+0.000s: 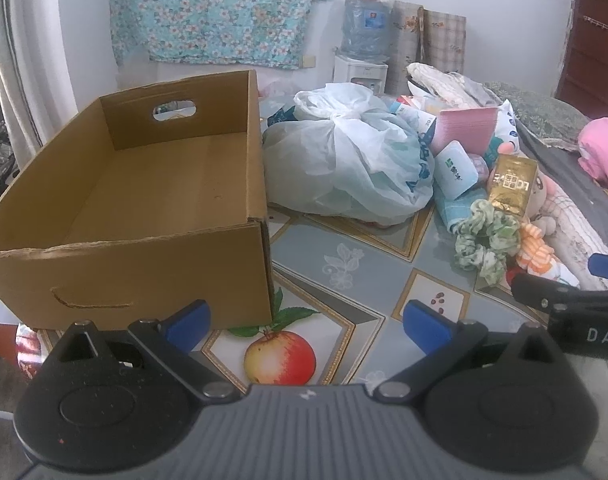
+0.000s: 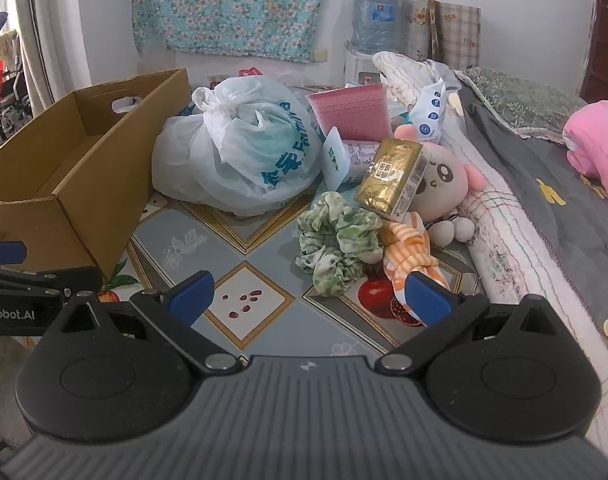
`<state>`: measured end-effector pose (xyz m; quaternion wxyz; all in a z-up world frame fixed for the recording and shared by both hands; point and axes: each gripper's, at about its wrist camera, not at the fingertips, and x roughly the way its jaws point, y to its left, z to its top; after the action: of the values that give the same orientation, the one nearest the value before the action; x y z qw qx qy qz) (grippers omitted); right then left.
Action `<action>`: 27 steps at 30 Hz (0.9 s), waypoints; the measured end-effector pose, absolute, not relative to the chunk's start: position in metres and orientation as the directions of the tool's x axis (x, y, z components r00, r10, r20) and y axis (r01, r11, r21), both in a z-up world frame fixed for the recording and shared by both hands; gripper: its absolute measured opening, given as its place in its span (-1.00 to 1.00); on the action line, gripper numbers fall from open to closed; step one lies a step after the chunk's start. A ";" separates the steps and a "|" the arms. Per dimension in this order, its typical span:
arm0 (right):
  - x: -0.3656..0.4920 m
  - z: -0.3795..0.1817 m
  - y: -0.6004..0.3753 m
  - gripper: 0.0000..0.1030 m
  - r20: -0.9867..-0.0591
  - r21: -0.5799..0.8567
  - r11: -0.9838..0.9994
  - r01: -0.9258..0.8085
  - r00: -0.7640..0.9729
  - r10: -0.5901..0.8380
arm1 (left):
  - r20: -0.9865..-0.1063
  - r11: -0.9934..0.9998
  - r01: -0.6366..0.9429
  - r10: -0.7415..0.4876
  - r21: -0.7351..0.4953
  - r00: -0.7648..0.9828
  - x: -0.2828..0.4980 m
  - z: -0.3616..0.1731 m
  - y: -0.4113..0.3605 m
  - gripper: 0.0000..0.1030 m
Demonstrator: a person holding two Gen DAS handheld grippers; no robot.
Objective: Organize soft objects
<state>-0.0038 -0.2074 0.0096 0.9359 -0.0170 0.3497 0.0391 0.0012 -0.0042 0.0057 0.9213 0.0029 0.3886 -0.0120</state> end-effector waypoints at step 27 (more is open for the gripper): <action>-0.003 0.007 -0.206 0.98 -0.664 -0.008 0.996 -0.087 0.745 0.060 | -0.721 1.000 0.014 -0.017 -0.009 0.693 0.000 0.004 0.001 1.00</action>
<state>-0.0033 -0.2060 0.0073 0.9340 -0.0192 0.3546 0.0392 -0.0002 0.0010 0.0044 0.9200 -0.0016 0.3919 -0.0083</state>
